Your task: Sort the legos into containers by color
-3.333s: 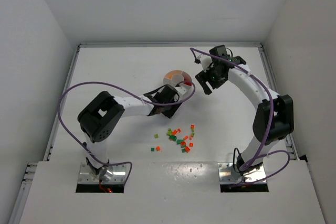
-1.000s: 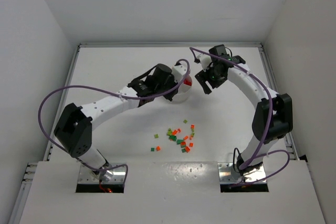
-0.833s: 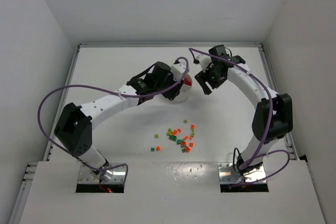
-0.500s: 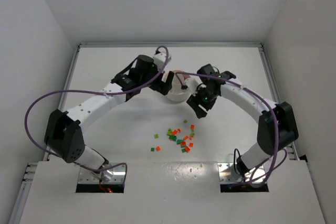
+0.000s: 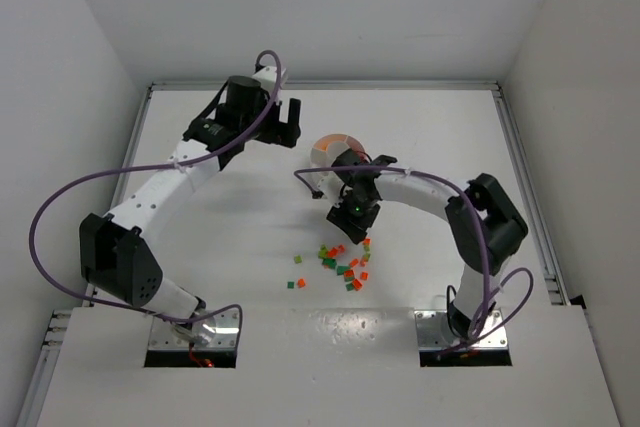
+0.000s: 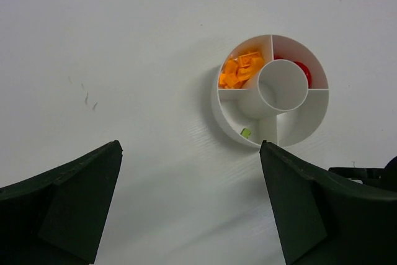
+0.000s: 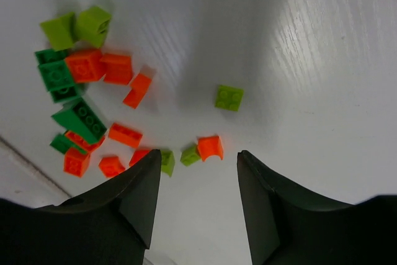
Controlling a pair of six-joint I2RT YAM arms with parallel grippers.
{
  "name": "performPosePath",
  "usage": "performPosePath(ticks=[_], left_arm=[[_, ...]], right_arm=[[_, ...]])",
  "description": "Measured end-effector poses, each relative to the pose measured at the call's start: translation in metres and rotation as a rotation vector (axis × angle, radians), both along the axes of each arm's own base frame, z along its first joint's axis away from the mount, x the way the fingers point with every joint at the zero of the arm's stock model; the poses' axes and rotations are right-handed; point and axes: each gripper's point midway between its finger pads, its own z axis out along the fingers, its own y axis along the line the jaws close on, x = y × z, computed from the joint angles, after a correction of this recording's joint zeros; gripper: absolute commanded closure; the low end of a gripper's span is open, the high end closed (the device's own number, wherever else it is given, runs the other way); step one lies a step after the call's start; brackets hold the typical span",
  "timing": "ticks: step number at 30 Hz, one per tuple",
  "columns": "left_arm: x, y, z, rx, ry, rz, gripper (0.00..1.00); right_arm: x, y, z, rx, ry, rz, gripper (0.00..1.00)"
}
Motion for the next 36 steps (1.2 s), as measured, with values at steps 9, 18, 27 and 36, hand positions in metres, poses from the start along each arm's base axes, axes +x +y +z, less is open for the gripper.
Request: performPosePath(ticks=[9, 18, 27, 36], left_arm=[[-0.002, 0.017, -0.017, 0.026, 0.049, 0.041, 0.0], [0.0, 0.019, -0.018, 0.024, 0.054, 0.051, 0.0], [0.0, 0.02, -0.018, 0.023, 0.054, 0.052, 0.0], [0.001, 0.023, -0.018, 0.024, 0.053, 0.06, 0.0]], right_arm=[[0.02, 0.009, -0.025, -0.074, -0.045, -0.101, 0.45], [0.027, 0.012, -0.034, -0.103, -0.066, -0.145, 0.56], [0.024, 0.013, -0.039, -0.12, -0.051, -0.159, 0.69], [0.025, 0.014, -0.04, -0.131, -0.04, -0.17, 0.94]])
